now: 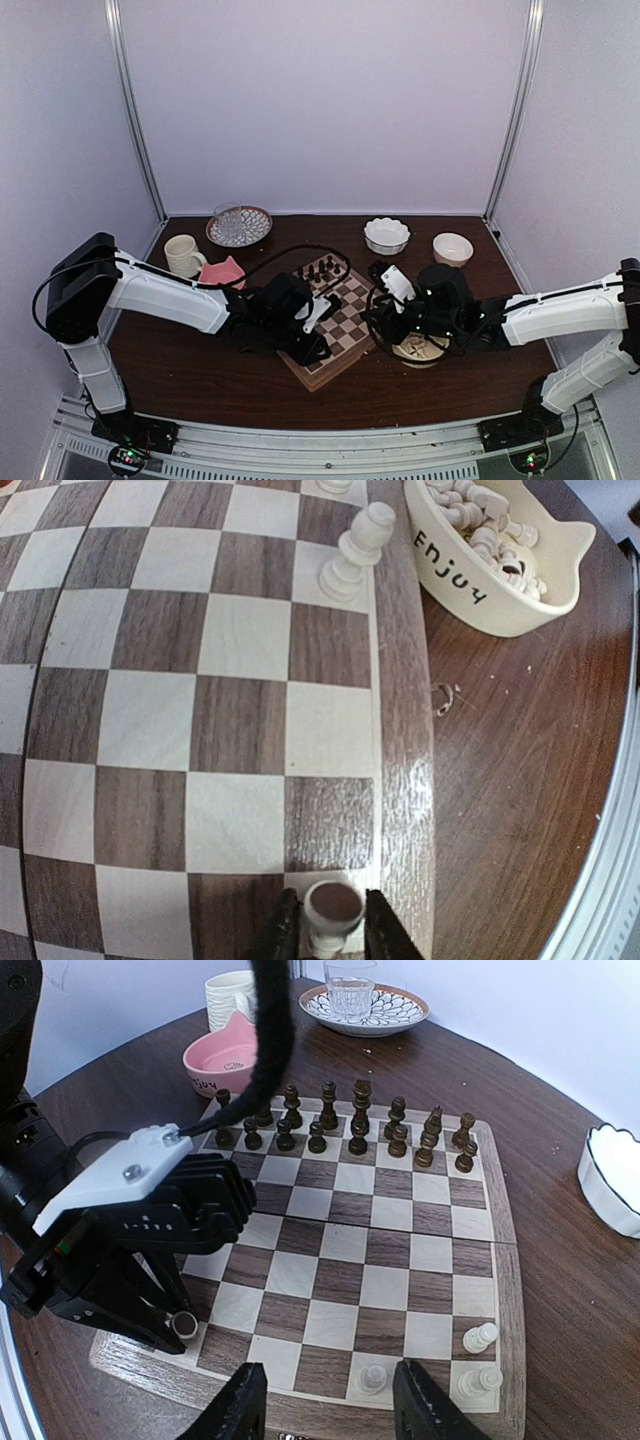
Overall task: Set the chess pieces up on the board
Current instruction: Place the pawn on the chessboard.
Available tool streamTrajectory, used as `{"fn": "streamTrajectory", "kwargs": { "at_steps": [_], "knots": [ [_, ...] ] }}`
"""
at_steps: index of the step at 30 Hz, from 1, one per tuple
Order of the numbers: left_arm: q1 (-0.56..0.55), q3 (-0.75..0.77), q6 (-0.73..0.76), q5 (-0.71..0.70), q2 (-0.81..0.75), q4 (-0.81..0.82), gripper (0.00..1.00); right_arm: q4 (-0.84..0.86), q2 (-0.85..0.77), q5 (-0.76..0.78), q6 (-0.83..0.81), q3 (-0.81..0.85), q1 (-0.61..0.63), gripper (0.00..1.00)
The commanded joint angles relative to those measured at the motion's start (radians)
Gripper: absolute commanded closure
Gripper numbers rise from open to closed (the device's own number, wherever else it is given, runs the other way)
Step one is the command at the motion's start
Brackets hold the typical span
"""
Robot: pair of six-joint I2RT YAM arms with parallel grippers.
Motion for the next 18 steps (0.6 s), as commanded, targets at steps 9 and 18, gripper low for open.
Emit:
{"fn": "streamTrajectory", "kwargs": {
  "at_steps": [9, 18],
  "knots": [
    [0.008, 0.010, 0.009, -0.038, -0.014, -0.018, 0.64, 0.023, -0.001, -0.014, -0.020, 0.014, 0.014, 0.54],
    [0.006, 0.005, 0.031, -0.014, -0.027, -0.021, 0.63, 0.020, -0.005, -0.012, -0.024, 0.012, 0.017, 0.54]
  ]
}}
